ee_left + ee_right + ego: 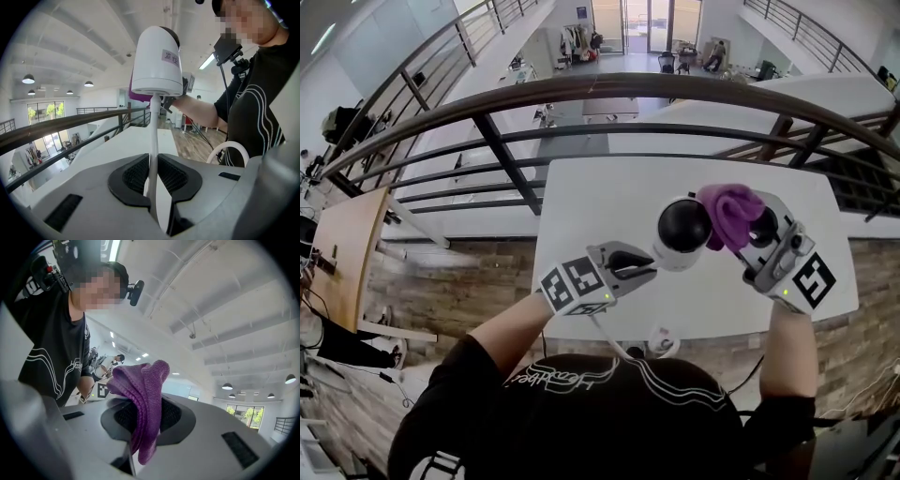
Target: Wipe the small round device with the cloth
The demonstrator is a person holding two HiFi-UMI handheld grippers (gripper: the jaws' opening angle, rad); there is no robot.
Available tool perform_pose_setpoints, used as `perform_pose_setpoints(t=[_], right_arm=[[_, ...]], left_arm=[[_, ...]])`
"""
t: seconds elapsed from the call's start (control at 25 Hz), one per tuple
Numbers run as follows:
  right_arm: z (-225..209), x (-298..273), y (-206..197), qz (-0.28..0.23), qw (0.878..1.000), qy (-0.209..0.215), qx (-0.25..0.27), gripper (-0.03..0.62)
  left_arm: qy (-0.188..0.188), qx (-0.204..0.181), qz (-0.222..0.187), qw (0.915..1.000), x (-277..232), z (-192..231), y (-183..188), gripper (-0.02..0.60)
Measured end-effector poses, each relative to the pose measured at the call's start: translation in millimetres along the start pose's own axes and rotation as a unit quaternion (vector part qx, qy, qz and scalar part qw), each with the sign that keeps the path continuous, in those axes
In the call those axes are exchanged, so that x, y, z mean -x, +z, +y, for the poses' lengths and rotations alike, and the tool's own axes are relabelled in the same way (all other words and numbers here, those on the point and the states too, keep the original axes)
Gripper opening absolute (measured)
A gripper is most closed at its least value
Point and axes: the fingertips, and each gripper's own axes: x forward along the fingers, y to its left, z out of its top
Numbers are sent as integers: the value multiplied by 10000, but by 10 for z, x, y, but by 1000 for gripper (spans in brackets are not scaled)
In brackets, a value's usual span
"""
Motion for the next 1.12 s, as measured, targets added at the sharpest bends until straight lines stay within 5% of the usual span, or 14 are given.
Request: perform_pose_setpoints(t=[1.12], right_arm=[[641, 349, -428, 208, 9977, -340, -542, 58]], left_arm=[[-27, 38, -8, 10000, -22, 19, -20, 61]])
